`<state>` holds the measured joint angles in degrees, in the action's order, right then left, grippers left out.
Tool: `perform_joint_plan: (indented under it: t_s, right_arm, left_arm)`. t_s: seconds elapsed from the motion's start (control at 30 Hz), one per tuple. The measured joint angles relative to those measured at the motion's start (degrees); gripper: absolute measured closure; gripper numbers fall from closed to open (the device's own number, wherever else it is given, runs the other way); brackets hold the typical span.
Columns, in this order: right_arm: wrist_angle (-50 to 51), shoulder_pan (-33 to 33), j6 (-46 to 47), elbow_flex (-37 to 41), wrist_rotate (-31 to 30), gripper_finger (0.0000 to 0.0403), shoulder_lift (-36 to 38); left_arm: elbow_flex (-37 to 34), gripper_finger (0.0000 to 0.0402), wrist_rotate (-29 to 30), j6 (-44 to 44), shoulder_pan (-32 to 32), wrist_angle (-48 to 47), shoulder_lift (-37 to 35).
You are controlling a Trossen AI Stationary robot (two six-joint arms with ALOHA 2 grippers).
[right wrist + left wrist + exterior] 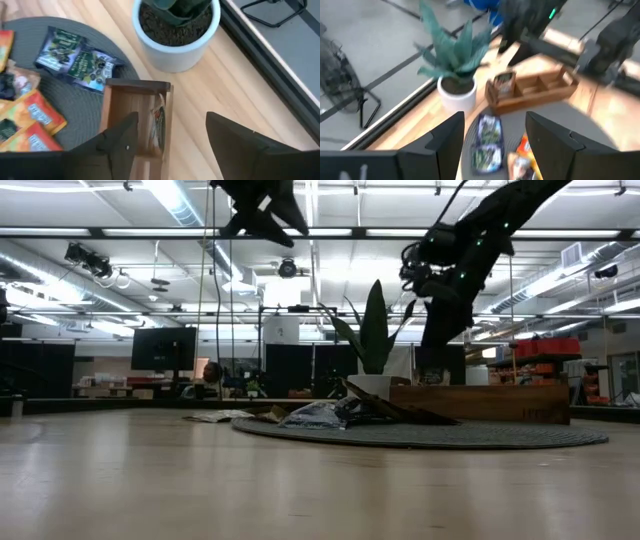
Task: Pick & Place Tea
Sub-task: Put the brown tea tag into the wooden organizer
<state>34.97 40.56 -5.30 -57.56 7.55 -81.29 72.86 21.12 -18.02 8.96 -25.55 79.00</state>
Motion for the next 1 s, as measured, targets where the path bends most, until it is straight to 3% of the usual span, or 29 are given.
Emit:
perform_joint_plan:
  t_s: [0.27, 0.37, 0.6, 0.8, 1.0]
  right_arm:
    - [8.8, -0.6, 4.2, -0.1, 0.0, 0.0172, 10.8]
    - [9.2, -1.9, 7.9, -0.1, 0.0, 0.0176, 15.6]
    - [5.8, -6.8, 17.1, -0.1, 1.5, 0.0177, 23.9]
    - [2.2, -12.3, 19.8, -0.1, -0.7, 0.0177, 25.1]
    - [-0.8, -15.9, 20.5, -0.1, -2.6, 0.0177, 22.9]
  left_arm:
    - [-1.5, 0.0186, 0.0, -4.9, -0.6, -11.0, 0.0]
    - [-5.3, 0.0186, -0.3, -6.5, -0.6, -12.3, 0.0]
    - [-17.7, 0.0186, -7.9, -10.6, 0.6, -7.4, 0.0]
    - [-24.4, 0.0186, -16.4, -19.2, 5.3, -6.1, 1.2]
    - [-26.4, 0.0189, -17.7, -18.8, 4.7, -1.2, 4.8]
